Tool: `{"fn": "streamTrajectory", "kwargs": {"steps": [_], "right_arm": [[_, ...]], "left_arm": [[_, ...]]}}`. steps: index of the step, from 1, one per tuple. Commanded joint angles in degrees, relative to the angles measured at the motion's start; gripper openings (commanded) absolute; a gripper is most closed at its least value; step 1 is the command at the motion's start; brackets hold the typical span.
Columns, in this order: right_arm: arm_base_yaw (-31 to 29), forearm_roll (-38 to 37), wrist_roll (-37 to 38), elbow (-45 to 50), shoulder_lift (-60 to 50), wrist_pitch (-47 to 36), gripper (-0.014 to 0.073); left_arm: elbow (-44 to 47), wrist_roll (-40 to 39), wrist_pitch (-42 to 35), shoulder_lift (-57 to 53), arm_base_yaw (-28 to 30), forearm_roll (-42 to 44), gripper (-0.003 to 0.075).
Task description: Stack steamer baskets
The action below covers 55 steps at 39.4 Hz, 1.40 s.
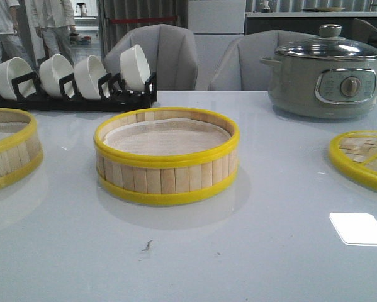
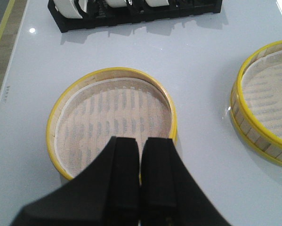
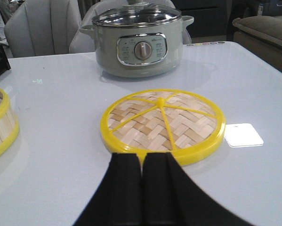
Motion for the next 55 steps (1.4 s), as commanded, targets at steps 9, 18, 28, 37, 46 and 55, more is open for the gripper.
{"fn": "streamTrajectory", "kwargs": {"steps": [9, 18, 28, 37, 46, 55], "right_arm": [[-0.08, 1.09, 4.63, -0.86, -1.22, -19.24, 0.0055], [-0.07, 1.09, 8.26, -3.22, -1.17, -16.50, 0.0055], [-0.07, -1.41, 5.45, -20.29, 8.28, 5.70, 0.0055], [-0.03, -5.44, 1.17, -41.09, 34.48, 11.57, 0.0055], [-0.03, -3.57, 1.17, -49.01, 46.83, 8.97, 0.0055], [-0.03, -2.87, 1.17, -49.01, 51.21, 7.85, 0.0055]], "left_arm": [[-2.26, -0.12, -3.46, -0.92, -0.41, -0.45, 0.0088], [-2.26, -0.12, -1.93, -0.92, -0.41, -0.45, 0.0088], [-2.26, -0.12, -2.05, -0.92, -0.41, -0.35, 0.0088], [-2.26, -0.12, -2.64, -0.92, -0.41, -0.46, 0.0088], [-2.26, -0.12, -2.31, -0.92, -0.41, -1.22, 0.0088], [-2.26, -0.12, -2.17, -0.92, -0.41, -1.22, 0.0088]]}}
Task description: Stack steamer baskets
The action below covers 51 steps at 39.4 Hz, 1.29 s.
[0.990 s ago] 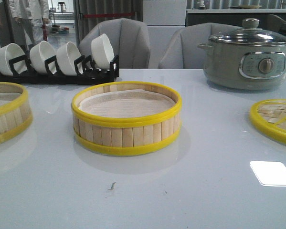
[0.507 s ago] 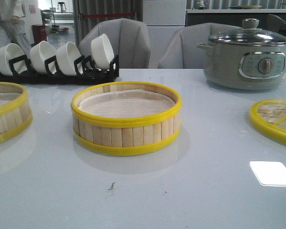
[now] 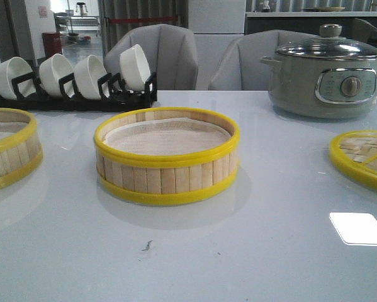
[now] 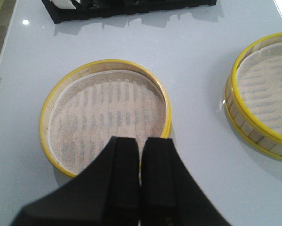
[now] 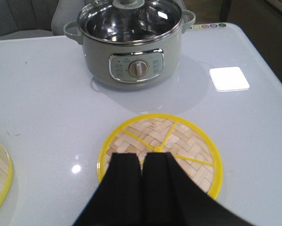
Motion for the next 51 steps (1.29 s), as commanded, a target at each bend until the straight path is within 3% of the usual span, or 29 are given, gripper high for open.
{"fn": "streamTrajectory", "kwargs": {"steps": [1, 8, 11, 15, 18, 20, 23, 25, 32, 43, 51], "right_arm": [[-0.03, 0.09, -0.72, -2.31, 1.07, -5.61, 0.0055], [-0.03, 0.89, -0.65, -2.31, 2.32, -4.76, 0.0060], [-0.03, 0.89, -0.65, -2.31, 2.72, -3.20, 0.0111], [-0.03, 0.89, -0.65, -2.31, 2.97, -0.42, 0.0326], [-0.03, 0.89, -0.65, -2.31, 2.97, 0.98, 0.0491], [-0.03, 0.89, -0.65, -2.31, 2.97, 1.44, 0.0547], [-0.03, 0.89, -0.65, -2.31, 2.97, 1.45, 0.0547], [-0.03, 0.89, -0.65, -2.31, 2.97, 1.45, 0.0536], [-0.03, 1.00, -0.65, -2.31, 2.97, 1.61, 0.0496], [-0.03, 1.02, -0.65, -2.31, 2.97, 1.55, 0.0496], [-0.03, 1.02, -0.65, -2.31, 2.97, 1.49, 0.0496]], "left_arm": [[-2.26, -0.12, -3.68, -0.92, -0.41, -0.16, 0.0088], [-2.26, -0.23, -3.68, -0.92, -0.41, -1.61, 0.0088], [-2.26, -0.23, -3.68, -0.92, -0.41, -2.06, 0.0092], [-2.26, -0.11, -3.56, -0.81, -0.41, -1.96, 0.0175], [-2.26, -0.11, -3.92, -0.51, -0.41, -1.96, 0.0306], [-2.15, -0.11, -4.42, 0.13, -0.41, -1.96, 0.0405], [-2.15, -0.11, -4.59, 2.07, -0.41, -2.39, 0.0538], [-2.15, -0.11, -4.86, 3.75, -0.41, -3.13, 0.0563], [-2.26, -0.11, -8.08, 11.66, -0.41, -4.58, 0.0559], [-3.03, -0.11, -15.93, 25.43, -0.41, -7.02, 0.0559], [-6.61, -0.11, -17.21, 33.08, -0.41, -7.61, 0.0559]]}}
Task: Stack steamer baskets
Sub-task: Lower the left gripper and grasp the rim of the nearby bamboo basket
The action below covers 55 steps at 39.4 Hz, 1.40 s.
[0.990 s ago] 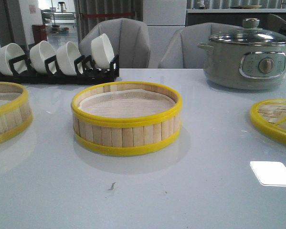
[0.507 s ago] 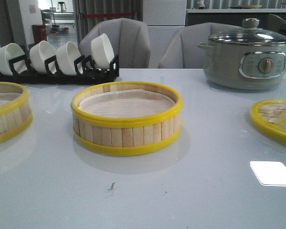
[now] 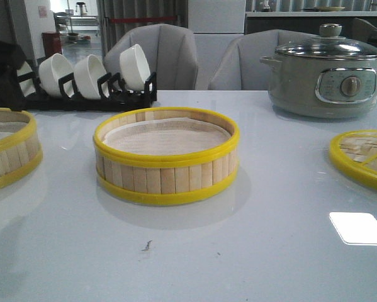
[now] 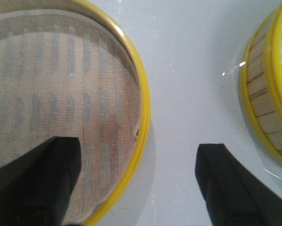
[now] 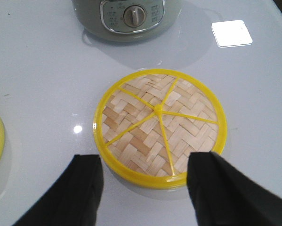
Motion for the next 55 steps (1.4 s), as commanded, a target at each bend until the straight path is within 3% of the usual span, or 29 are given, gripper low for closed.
{"fn": "streamTrajectory", "kwargs": {"steps": [1, 15, 25, 31, 38, 39, 41, 48, 55], "right_arm": [[-0.03, -0.43, -0.56, -2.31, -0.52, -4.10, 0.0496], [-0.03, -0.43, -0.56, -2.31, -0.40, -4.09, 0.0496], [-0.03, -0.43, -0.56, -2.31, -0.40, -4.09, 0.0496], [-0.03, -0.43, -0.56, -2.31, -0.40, -4.09, 0.0496], [-0.03, -0.43, -0.56, -2.31, -0.40, -4.09, 0.0496], [-0.03, -0.43, -0.56, -2.31, -0.40, -4.09, 0.0496], [-0.03, -0.43, -0.56, -2.31, -0.40, -4.09, 0.0496], [-0.03, -0.43, -0.56, -2.31, -0.40, -4.09, 0.0496], [-0.03, -0.43, -0.56, -2.31, -0.40, -4.09, 0.0496]], "left_arm": [[-3.93, -0.11, -4.24, 1.17, -0.41, -0.71, 0.0559], [-12.10, -0.11, -2.99, 11.79, -0.41, -0.71, 0.0559], [-12.96, -0.11, -0.91, 14.83, -0.41, -0.71, 0.0552], [-13.04, -0.11, -0.10, 14.88, -0.41, -0.71, 0.0417], [-13.10, -0.11, 0.57, 14.88, -0.41, -0.71, 0.0092], [-13.30, -0.11, 0.69, 14.88, -0.41, -0.71, 0.0075], [-13.62, -0.11, 1.15, 14.88, -0.41, -0.71, 0.0102], [-18.72, -0.11, 5.52, 14.64, -1.38, -1.24, 0.0087], [-27.11, -0.11, 10.17, 13.65, -6.76, -1.00, 0.0087]]}}
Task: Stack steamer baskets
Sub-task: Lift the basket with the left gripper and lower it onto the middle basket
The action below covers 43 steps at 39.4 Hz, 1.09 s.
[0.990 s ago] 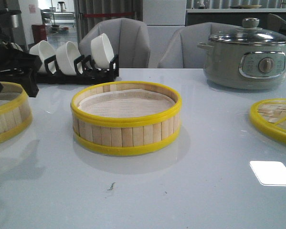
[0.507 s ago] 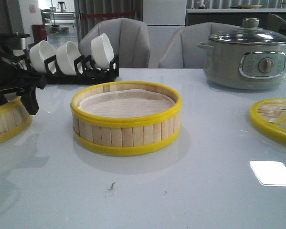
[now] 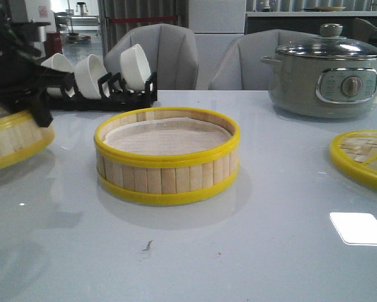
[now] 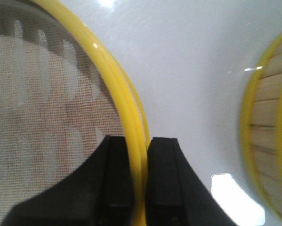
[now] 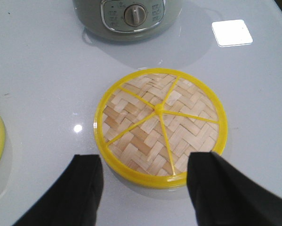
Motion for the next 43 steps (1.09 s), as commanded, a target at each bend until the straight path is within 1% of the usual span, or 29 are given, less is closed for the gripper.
{"fn": "streamTrajectory", "kwargs": {"steps": [1, 7, 12, 22, 28, 37, 43], "right_arm": [[-0.03, -0.38, -0.56, -2.31, -0.40, -4.21, 0.0496], [-0.03, -0.38, -0.56, -2.31, -0.40, -4.21, 0.0496], [-0.03, -0.38, -0.56, -2.31, -0.40, -4.21, 0.0496], [-0.03, -0.38, -0.56, -2.31, -0.40, -4.21, 0.0496], [-0.03, -0.38, -0.56, -2.31, -0.40, -4.21, 0.0496], [-0.03, -0.38, -0.56, -2.31, -0.40, -4.21, 0.0496], [-0.03, -0.38, -0.56, -2.31, -0.40, -4.21, 0.0496]], "left_arm": [[-7.00, 0.10, -0.47, -4.29, -4.19, 0.06, 0.0087], [-13.46, 0.10, 1.96, -4.29, -11.41, 0.06, 0.0087], [-16.67, 0.10, 2.64, -3.91, -17.53, 0.06, 0.0087], [-17.47, 0.10, 0.80, -3.44, -27.67, 1.48, 0.0087], [-17.56, 0.10, 0.59, -1.83, -30.21, 1.92, 0.0087], [-17.56, 0.10, 0.70, 1.87, -30.48, 1.48, 0.0087], [-17.56, 0.10, 0.95, 3.68, -30.62, -1.12, 0.0087]]}}
